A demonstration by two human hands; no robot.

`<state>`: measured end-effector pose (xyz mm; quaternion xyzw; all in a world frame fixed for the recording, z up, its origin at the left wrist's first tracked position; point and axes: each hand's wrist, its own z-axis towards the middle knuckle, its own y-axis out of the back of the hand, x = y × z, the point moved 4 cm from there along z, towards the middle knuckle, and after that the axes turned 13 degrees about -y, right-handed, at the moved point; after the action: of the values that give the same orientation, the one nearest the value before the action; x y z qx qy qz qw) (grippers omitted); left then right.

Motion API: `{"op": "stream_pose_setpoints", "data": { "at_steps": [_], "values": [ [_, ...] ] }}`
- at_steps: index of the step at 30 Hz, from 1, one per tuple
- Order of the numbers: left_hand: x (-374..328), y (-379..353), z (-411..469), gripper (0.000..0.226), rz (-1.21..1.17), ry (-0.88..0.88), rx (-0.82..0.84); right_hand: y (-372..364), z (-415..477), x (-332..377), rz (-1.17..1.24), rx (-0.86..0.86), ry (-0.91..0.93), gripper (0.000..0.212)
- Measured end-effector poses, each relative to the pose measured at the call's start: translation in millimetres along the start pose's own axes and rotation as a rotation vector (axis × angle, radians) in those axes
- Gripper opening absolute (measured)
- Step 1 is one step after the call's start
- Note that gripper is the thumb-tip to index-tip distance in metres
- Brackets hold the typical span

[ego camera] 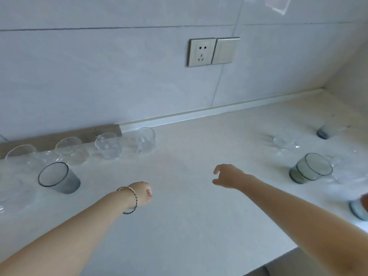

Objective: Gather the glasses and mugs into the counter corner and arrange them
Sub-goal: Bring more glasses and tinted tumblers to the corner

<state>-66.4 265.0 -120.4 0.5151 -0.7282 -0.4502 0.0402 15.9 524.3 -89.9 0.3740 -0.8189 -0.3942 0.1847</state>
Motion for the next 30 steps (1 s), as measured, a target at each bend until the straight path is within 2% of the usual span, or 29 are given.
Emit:
{"op": "stream_pose_setpoints", "data": {
  "at_steps": [2,5,8,12,14,17,21,24,27,30],
  "values": [
    [-38.5,-6.2,24.7,0.027,0.036,-0.03,-0.004,9.5,8.7,-52.1,0.037,-0.021,-0.031,0.043],
    [-101.3,-24.4,60.5,0.013,0.048,-0.059,0.02,26.4,22.0,-132.7,0.061,-0.062,-0.076,0.043],
    [-161.2,-41.5,91.9,0.012,0.066,-0.091,0.051,51.8,34.7,-206.3,0.003,-0.152,-0.103,0.049],
    [-224.3,-63.2,118.1,0.018,0.073,-0.108,0.091,82.3,48.9,-282.2,-0.045,-0.257,-0.161,0.056],
    [-245.2,-71.3,127.1,0.017,0.076,-0.113,0.106,87.7,55.3,-308.1,-0.082,-0.263,-0.186,0.066],
    [-264.6,-75.6,136.6,0.013,0.078,-0.108,0.109,83.9,65.9,-330.9,-0.045,-0.192,-0.191,0.087],
    [-268.0,-74.6,138.9,0.01,0.076,-0.086,0.109,75.6,73.4,-339.0,0.175,-0.163,-0.163,0.096],
    [-257.7,-72.5,135.0,0.021,0.072,-0.038,0.105,73.1,76.3,-337.4,0.192,-0.19,-0.156,0.098],
    [-244.3,-70.9,127.9,0.014,0.05,-0.003,0.105,75.7,80.1,-330.0,0.212,-0.19,-0.203,0.094],
    [-226.5,-67.8,117.1,0.009,0.009,0.039,0.087,77.5,75.5,-307.3,0.127,-0.206,-0.182,0.091]
  ]
}}
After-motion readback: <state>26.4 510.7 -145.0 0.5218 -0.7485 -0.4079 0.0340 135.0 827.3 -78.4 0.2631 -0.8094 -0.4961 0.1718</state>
